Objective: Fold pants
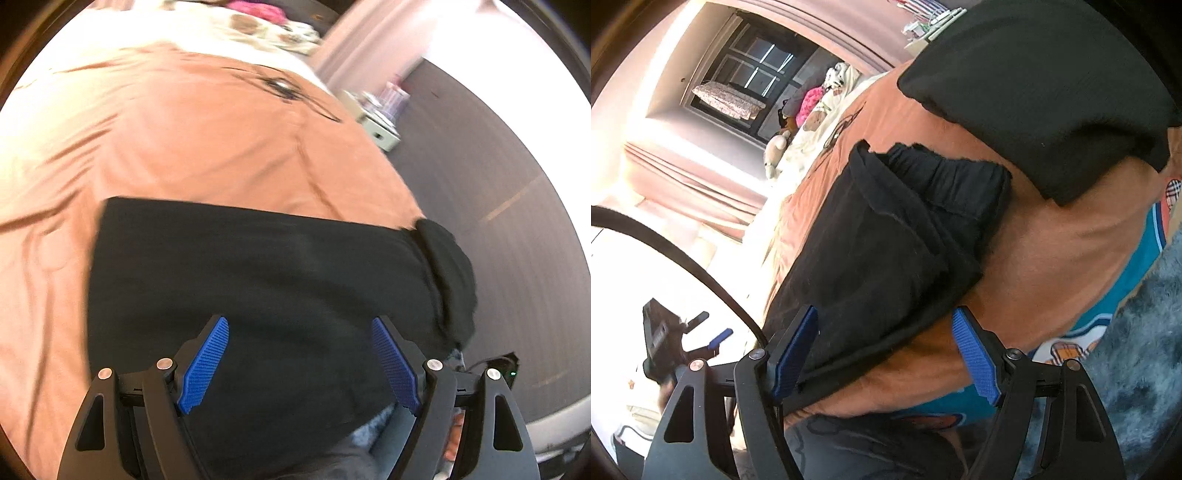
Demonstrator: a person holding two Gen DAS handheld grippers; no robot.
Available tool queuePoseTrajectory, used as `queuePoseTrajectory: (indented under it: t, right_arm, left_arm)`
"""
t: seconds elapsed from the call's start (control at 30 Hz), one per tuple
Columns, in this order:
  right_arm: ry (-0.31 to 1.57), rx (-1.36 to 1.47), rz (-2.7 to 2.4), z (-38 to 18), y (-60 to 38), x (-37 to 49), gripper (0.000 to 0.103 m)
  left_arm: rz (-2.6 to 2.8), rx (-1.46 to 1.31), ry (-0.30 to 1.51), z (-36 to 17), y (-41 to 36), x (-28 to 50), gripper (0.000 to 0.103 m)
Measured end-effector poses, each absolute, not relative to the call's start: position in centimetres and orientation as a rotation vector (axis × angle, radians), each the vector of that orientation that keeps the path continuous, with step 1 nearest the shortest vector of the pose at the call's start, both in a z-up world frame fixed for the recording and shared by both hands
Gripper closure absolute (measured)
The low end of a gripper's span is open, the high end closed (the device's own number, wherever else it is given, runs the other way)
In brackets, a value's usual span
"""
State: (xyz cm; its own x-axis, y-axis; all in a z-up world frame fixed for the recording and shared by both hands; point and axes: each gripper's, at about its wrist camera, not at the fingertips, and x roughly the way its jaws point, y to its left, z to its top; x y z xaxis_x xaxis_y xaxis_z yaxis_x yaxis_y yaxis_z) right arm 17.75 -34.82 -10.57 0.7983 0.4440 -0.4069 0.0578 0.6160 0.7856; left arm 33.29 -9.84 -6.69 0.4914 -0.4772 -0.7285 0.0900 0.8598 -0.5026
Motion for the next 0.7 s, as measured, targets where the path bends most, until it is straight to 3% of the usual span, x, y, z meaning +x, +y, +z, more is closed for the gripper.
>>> queuePoseTrajectory:
  t: [0.07, 0.33, 0.47, 0.5, 0.53, 0.57, 0.7]
  right_arm:
    - [0.619, 0.885, 0.216, -10.2, -35.3, 17.9, 0.051]
    - [0.659, 0.849, 0.203, -9.8, -35.6, 20.1, 0.051]
    - [0.669, 0.836, 0.186, -9.4, -35.1, 21.0, 0.051]
    - [0.669, 0.825, 0.175, -9.2, -35.1, 21.0, 0.062]
    - [0.672, 0.806, 0.165, -8.8, -34.6, 20.7, 0.085]
    - [0.671, 0.782, 0.153, -8.3, -34.7, 20.7, 0.095]
    - [0.64, 0.726, 0.148, -6.5, -35.2, 19.8, 0.099]
  left_arm:
    - [-0.298, -0.451, 1.001, -7.4, -7.1, 32.7, 0.022]
    - [-0.136, -0.581, 1.008, -11.4, 0.3, 31.1, 0.023]
    - [-0.11, -0.635, 1.035, -13.4, 2.0, 30.5, 0.031]
    - [-0.111, -0.64, 1.044, -14.0, 2.2, 30.4, 0.034]
    - [-0.112, -0.644, 1.051, -14.3, 2.3, 30.3, 0.036]
    - [-0.117, -0.652, 1.062, -14.8, 2.3, 30.2, 0.038]
    - [-0.13, -0.676, 1.095, -16.3, 1.9, 30.2, 0.04]
